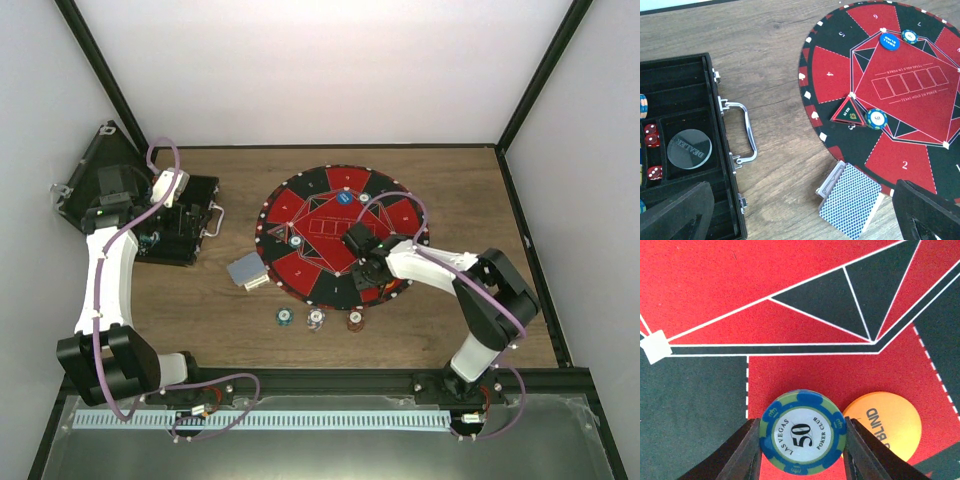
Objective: Distribute texas hold em gaming equipment
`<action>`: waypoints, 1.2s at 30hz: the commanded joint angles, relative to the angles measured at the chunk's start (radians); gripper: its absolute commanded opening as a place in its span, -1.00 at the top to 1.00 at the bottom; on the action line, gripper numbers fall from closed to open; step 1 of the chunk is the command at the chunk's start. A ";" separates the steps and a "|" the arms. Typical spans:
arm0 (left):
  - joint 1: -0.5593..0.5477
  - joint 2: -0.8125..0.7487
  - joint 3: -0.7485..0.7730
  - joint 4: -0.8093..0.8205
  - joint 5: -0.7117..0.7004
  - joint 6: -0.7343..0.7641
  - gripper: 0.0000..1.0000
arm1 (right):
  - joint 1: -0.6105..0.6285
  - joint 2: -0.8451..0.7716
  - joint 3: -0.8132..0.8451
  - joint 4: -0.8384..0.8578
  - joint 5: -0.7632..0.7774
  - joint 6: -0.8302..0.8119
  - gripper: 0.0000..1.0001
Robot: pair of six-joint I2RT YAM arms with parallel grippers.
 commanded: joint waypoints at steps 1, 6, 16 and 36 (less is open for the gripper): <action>0.005 -0.016 0.027 -0.011 0.018 0.015 -1.00 | -0.006 -0.027 -0.025 0.053 -0.014 0.025 0.71; 0.006 -0.017 0.027 -0.011 0.018 0.014 -1.00 | -0.006 -0.013 -0.029 0.064 -0.031 0.024 0.64; 0.005 -0.013 0.026 -0.012 0.020 0.018 -1.00 | -0.005 -0.057 0.021 0.014 -0.006 0.018 -0.17; 0.006 -0.002 0.039 -0.003 0.031 0.005 -1.00 | 0.382 -0.041 0.198 -0.109 -0.073 0.063 -0.63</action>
